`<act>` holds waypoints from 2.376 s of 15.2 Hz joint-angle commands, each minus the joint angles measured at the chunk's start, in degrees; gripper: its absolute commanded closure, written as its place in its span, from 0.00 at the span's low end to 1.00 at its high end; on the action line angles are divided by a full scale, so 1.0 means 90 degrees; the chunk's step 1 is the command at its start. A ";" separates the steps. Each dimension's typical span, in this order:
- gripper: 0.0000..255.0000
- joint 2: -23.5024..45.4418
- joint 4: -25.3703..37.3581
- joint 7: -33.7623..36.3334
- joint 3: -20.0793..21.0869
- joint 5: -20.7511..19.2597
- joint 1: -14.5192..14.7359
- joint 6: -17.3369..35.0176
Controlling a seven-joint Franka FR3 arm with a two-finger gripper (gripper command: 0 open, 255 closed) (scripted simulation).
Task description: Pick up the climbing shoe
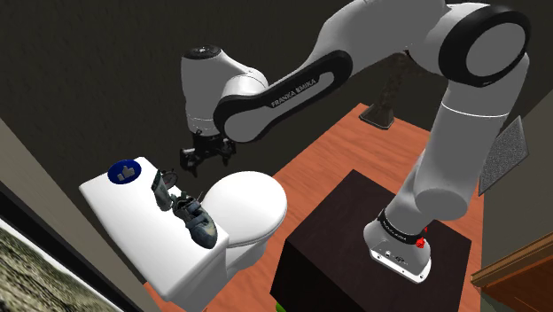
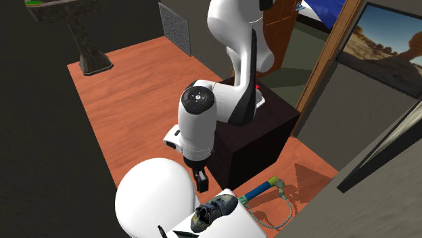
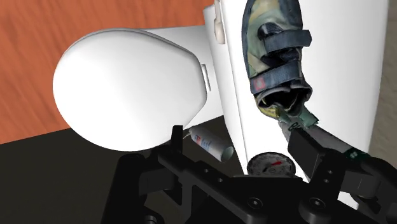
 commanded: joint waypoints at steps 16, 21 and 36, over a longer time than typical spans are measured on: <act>0.00 0.2450 0.2019 0.1063 -0.0350 -0.0946 0.1049 0.0239; 1.00 0.2450 0.2029 0.1066 -0.0349 -0.0945 0.1055 0.0228; 1.00 0.2049 0.2190 0.0917 -0.0200 -0.0728 0.0962 -0.0308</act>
